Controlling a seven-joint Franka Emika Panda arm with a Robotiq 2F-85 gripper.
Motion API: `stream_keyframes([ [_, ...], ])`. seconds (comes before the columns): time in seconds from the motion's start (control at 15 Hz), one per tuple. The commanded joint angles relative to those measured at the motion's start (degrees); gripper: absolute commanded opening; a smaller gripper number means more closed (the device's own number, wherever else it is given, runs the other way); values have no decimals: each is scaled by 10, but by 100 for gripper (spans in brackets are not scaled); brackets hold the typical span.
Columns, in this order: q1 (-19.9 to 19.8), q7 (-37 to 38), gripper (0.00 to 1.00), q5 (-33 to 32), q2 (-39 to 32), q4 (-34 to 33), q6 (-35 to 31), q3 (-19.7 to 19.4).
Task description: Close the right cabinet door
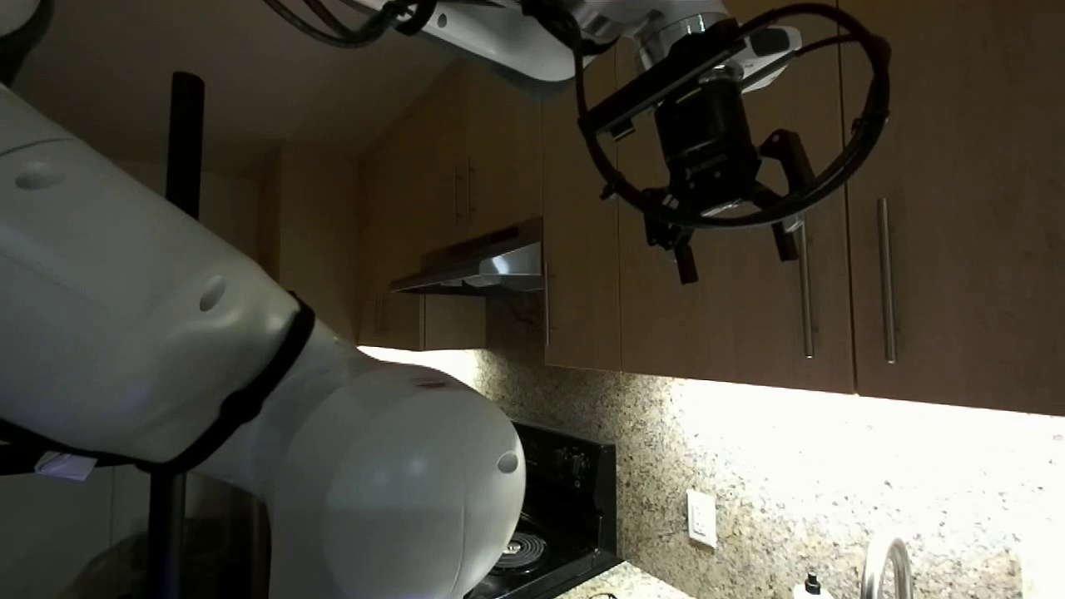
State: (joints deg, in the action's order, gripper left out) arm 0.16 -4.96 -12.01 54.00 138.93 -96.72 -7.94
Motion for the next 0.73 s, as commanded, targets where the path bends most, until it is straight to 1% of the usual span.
stream_keyframes([
  [0.0,-12,-7,100,7,-1,-1,-1,2],
  [0.67,-15,-7,100,7,0,0,-1,-2],
])
